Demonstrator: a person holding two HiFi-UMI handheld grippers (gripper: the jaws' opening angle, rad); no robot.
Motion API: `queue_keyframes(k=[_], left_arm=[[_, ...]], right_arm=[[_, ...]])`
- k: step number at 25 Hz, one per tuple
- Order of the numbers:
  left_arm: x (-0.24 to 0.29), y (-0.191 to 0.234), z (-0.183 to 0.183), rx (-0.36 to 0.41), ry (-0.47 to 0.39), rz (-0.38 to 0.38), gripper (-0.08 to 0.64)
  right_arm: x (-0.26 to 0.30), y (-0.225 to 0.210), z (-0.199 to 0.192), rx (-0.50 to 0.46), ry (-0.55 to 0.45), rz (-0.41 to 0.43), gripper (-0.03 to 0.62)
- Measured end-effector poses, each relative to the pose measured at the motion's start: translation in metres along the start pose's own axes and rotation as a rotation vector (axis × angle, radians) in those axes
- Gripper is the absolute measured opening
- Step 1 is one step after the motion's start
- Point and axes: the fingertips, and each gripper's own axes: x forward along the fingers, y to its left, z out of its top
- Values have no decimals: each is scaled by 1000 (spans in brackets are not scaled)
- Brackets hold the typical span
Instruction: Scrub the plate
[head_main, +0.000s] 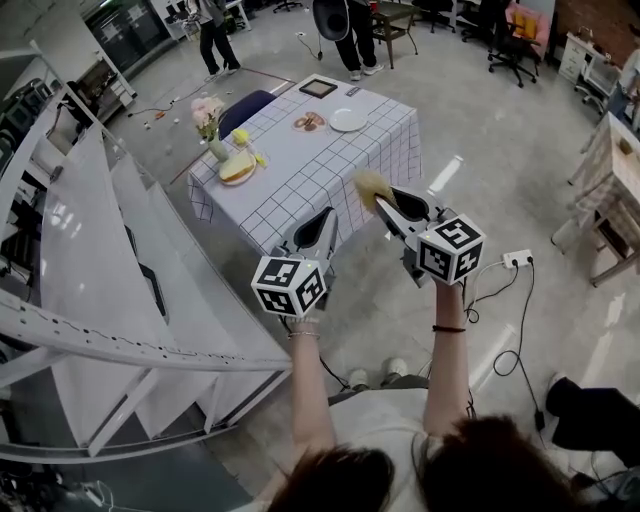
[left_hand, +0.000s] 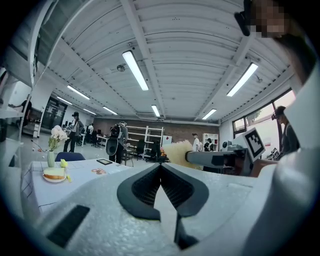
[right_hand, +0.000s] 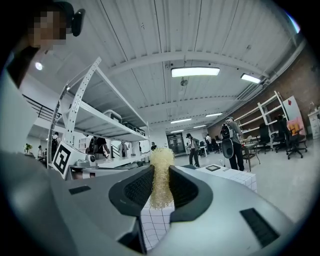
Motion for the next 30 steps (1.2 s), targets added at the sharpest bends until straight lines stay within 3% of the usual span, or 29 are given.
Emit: queue_keyframes(k=[14,30], left_arm=[[37,-31,-18,-16,12,33,11],[67,-18,-29,-51,25,78,11]], right_arm=[[-19,-44,-5,1,7,20,80],[-9,-77,-23,50,38,54,80]])
